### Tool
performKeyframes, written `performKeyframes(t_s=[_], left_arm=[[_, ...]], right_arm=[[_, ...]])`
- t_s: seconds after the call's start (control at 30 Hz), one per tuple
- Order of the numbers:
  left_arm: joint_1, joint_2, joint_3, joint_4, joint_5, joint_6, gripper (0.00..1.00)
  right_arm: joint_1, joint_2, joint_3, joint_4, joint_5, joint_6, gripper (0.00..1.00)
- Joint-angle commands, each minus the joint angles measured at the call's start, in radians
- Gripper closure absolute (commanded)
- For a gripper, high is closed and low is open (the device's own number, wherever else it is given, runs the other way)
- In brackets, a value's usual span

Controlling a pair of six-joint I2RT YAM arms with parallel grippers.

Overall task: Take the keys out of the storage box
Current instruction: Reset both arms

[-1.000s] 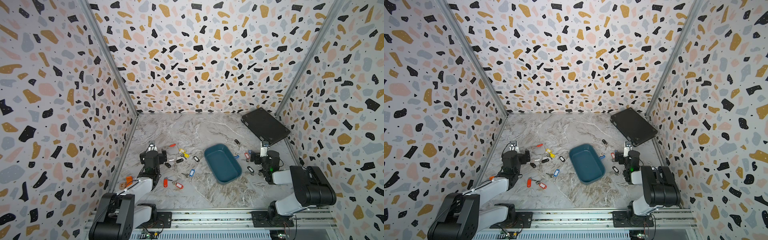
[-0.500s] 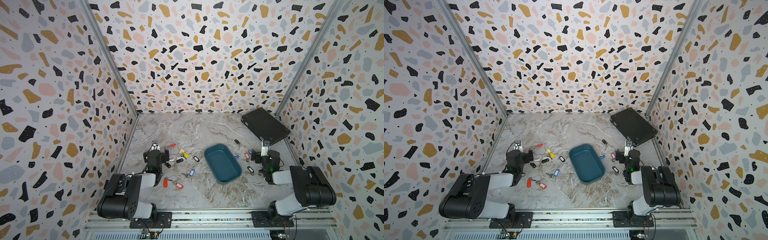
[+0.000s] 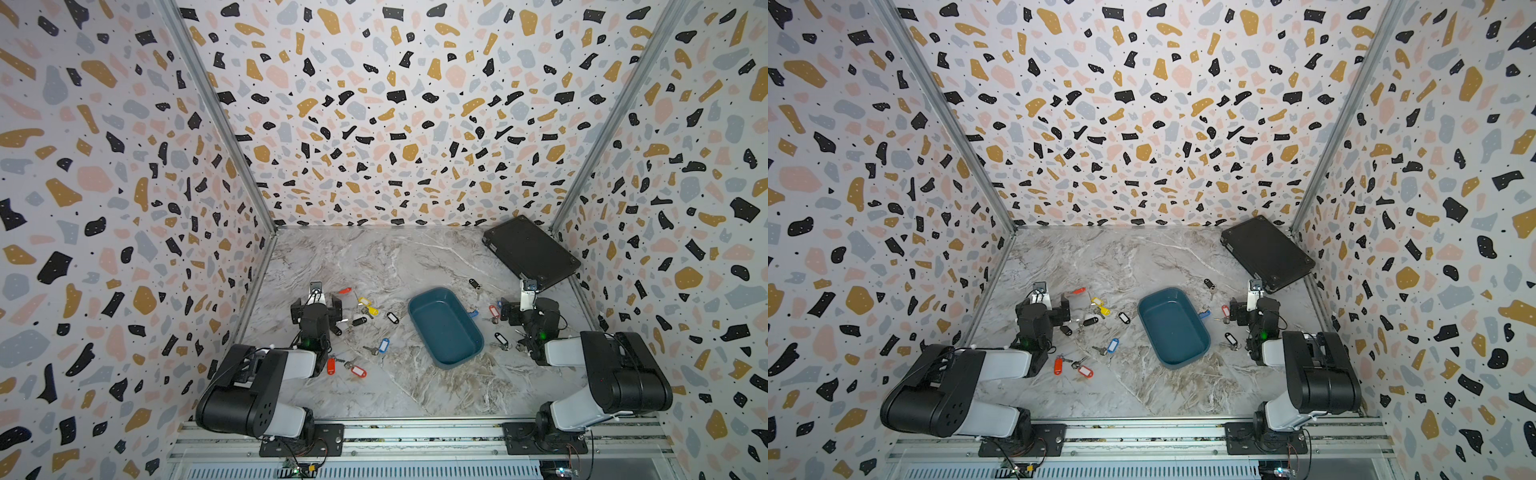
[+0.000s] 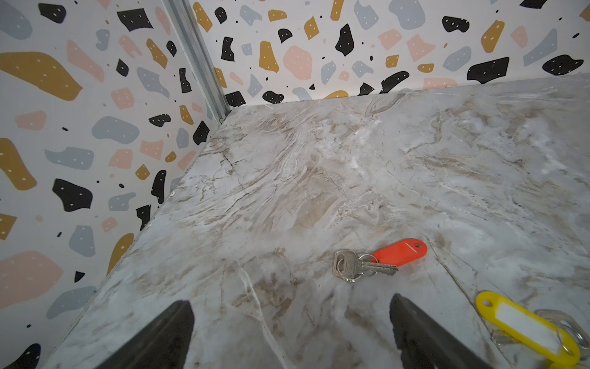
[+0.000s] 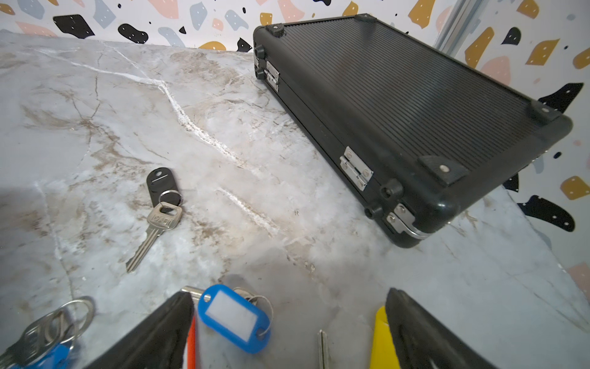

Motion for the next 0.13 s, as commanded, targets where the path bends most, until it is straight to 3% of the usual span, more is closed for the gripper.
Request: performKeyframes(t_s=[0.0,0.1], left_arm=[[0.019,0.0,0.025,0.003,0.033,-0.002,0.01],[0.018,-0.005,0.019,0.007,0.03,-0.004,0.0]], right_arm=[[0.001,-0.013,0.021,-0.006,-0.008,-0.008,0.01],[0.001,-0.014,0.02,-0.006,-0.008,-0.008,0.01]])
